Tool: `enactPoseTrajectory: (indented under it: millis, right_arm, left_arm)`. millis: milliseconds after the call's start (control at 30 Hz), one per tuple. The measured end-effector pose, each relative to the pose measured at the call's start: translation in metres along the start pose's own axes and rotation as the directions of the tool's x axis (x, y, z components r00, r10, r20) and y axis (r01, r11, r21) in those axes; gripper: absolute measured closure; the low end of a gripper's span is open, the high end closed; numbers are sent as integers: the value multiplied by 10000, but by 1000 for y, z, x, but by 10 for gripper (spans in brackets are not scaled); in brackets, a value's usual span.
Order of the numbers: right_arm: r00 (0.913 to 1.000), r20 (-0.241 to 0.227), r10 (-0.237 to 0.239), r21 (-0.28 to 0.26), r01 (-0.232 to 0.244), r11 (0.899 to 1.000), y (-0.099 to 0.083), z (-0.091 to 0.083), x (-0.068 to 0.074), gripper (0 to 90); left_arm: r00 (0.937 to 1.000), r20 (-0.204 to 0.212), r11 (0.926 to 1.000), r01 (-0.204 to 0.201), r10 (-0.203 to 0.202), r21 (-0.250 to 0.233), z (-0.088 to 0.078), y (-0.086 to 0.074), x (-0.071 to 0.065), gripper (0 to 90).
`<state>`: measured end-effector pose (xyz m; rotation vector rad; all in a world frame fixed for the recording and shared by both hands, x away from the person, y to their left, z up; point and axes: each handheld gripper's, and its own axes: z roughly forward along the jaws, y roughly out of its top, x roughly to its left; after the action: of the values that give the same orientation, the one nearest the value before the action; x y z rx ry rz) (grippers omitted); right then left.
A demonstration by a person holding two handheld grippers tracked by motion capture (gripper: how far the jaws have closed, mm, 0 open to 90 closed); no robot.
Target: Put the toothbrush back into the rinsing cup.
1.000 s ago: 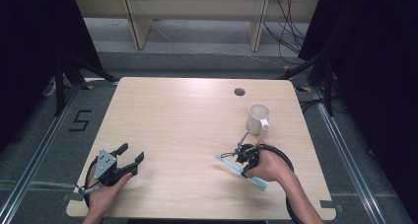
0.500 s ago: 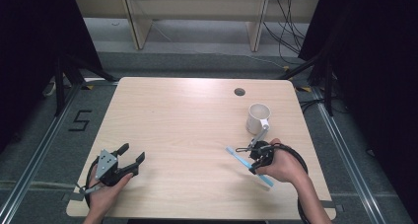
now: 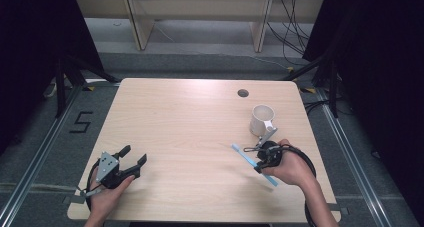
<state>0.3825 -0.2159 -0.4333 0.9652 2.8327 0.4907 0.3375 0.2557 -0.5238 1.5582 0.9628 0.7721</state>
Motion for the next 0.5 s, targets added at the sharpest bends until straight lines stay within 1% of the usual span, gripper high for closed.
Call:
enactPoseTrajectory:
  millis: [33,67,167,200,233,267,300,333,400,433,467,500]
  right_arm:
    - [10000,0,0,0,0,10000,0,0,0,795]
    - [10000,82,-38,-64,39,10000,-1,-1,-2,794]
    - [9999,138,51,-160,-49,9999,-1,-3,-3,794]
    - [9998,175,68,-315,-62,9995,-2,-4,-3,794]
    - [9998,175,68,-315,-62,9995,-2,-4,-3,794]
    - [9986,312,420,-243,-412,9989,-2,-5,-2,794]
    - [9997,233,44,-496,-33,9988,-2,-4,-4,794]
    - [9997,233,44,-496,-33,9988,-2,-4,-4,794]
    - [9992,316,241,-589,-223,9980,-3,-5,-2,794]
    - [9981,315,527,-588,-508,9970,-3,-4,-1,794]
    - [9981,315,527,-588,-508,9970,-3,-4,-1,794]
    - [9980,399,494,-688,-466,9965,-4,-4,-1,794]
  left_arm:
    - [10000,0,10000,0,0,0,0,0,0,286]
    - [10000,54,9998,23,-22,-180,2,-1,0,286]
    - [10000,57,9999,-19,20,-160,1,0,0,286]
    - [10000,39,9998,-21,22,-177,2,-1,0,286]
    - [10000,1,9998,-26,26,-202,2,-1,0,286]
    - [10000,-2,9998,-36,36,-198,2,-1,-1,286]
    - [10000,17,9999,-55,55,-114,1,0,-1,286]
    - [10000,16,10000,-58,58,-45,0,0,-1,286]
    - [10000,31,10000,-9,9,-15,0,0,0,286]
    - [10000,16,10000,22,-22,2,0,0,0,286]
    - [10000,16,10000,22,-22,2,0,0,0,286]
    - [9999,112,9998,-17,20,-191,2,-1,0,286]
